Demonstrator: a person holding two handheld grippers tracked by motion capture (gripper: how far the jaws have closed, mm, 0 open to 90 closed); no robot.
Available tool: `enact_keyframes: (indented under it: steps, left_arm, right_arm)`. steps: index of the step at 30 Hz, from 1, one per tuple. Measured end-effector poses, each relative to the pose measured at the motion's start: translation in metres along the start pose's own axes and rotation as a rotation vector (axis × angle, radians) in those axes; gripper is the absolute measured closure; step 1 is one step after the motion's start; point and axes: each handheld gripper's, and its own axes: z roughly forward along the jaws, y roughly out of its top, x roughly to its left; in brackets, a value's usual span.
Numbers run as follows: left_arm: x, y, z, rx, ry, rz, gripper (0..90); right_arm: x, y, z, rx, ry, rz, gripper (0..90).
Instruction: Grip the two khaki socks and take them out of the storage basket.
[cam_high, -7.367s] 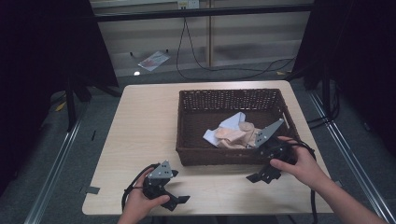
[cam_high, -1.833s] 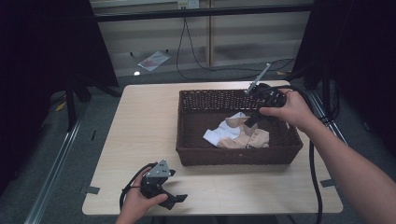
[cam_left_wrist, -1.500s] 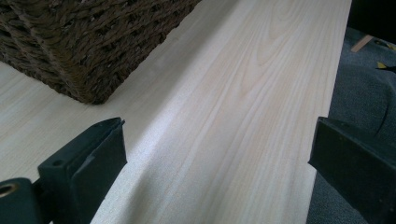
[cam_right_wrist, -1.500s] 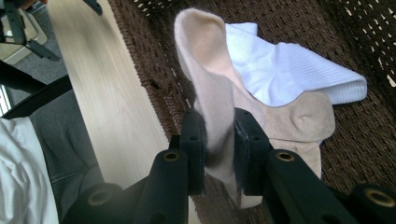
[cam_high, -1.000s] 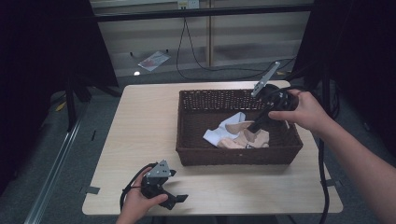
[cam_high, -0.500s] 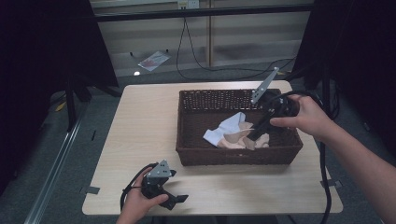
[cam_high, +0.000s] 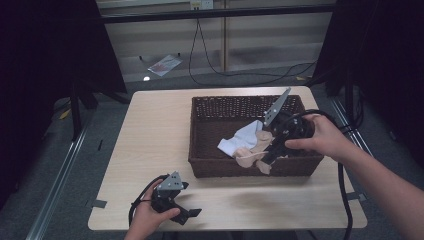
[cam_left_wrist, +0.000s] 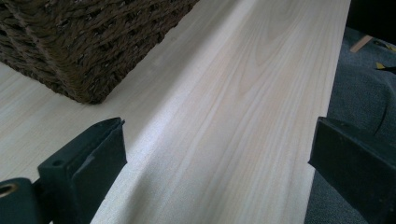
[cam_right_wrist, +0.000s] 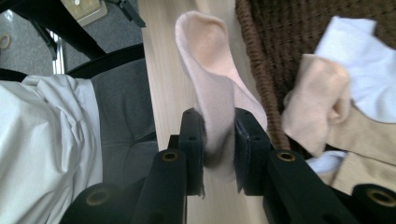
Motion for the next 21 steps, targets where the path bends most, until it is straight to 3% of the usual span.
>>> enact_keyframes:
  steps: [8,16,17,21]
  left_arm:
    - [0.000,0.000,-0.001,0.004,0.000,0.003,3.2]
    - [0.000,0.000,-0.002,0.006,0.001,0.002,3.2]
    - [0.000,0.000,-0.002,0.004,0.003,0.003,3.2]
    - [0.000,-0.001,-0.001,0.004,0.000,-0.001,3.2]
  right_arm:
    - [0.002,-0.004,0.034,0.042,0.018,-0.027,74.9]
    - [-0.001,-0.008,0.061,0.075,0.010,-0.019,74.2]
    - [0.000,-0.009,0.063,0.092,0.009,-0.002,73.2]
    - [0.000,-0.008,0.071,0.117,0.000,-0.005,62.7]
